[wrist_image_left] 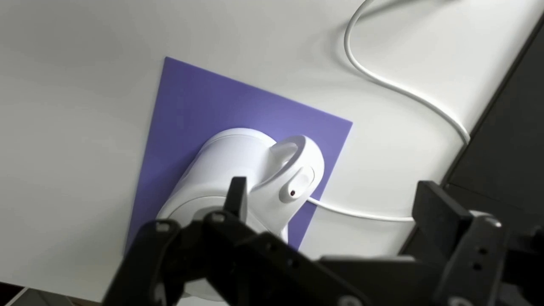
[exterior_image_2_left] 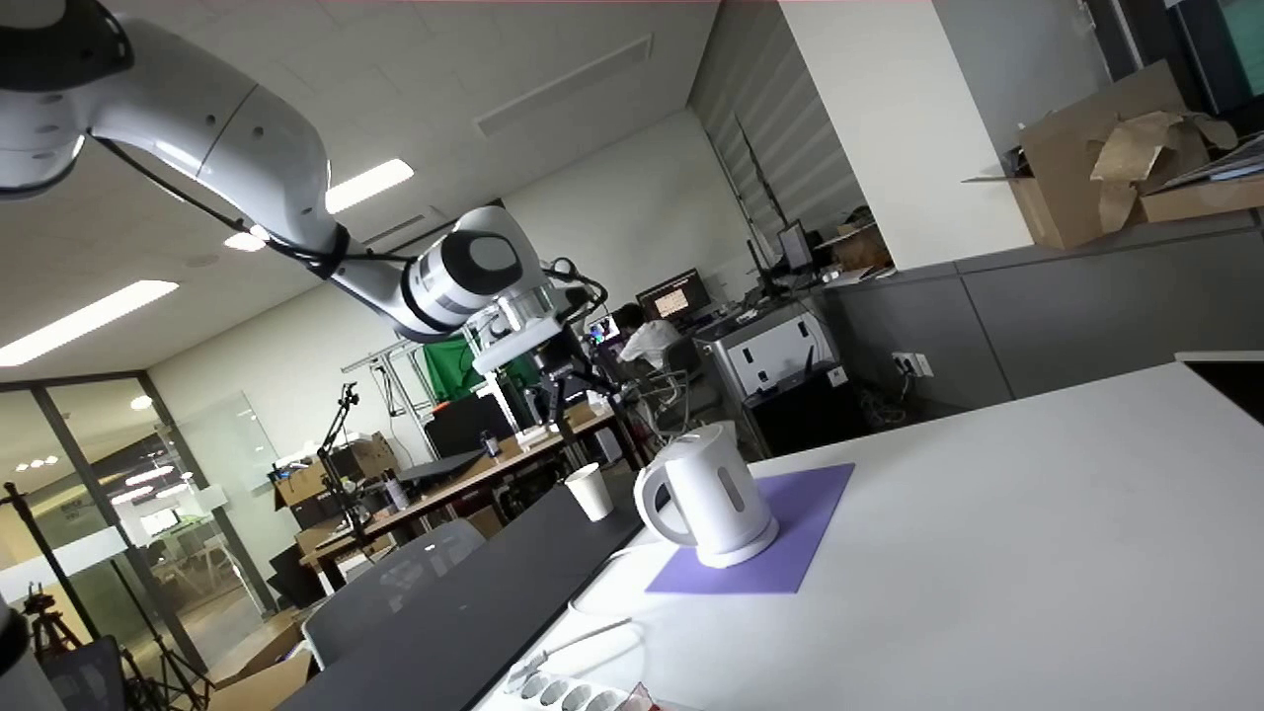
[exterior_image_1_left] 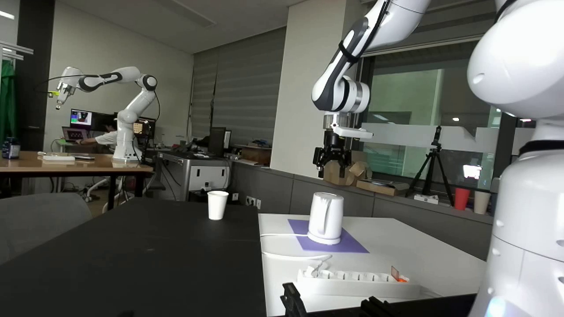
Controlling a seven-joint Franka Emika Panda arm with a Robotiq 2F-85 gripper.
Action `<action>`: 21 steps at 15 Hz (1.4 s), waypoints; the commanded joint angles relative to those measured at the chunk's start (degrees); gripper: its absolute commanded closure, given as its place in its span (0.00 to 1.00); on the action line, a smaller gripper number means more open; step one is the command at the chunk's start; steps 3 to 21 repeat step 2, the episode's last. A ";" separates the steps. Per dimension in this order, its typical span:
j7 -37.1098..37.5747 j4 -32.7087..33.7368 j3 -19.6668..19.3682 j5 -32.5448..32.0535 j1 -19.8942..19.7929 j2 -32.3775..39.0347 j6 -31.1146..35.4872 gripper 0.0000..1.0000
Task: Press the button on the handle of the kettle
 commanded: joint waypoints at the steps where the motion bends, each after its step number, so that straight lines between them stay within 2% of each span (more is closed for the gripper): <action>1: 0.07 0.11 0.23 -0.09 -0.21 -0.01 -0.20 0.00; 21: 0.07 0.12 0.23 -0.09 -0.21 -0.02 -0.20 0.00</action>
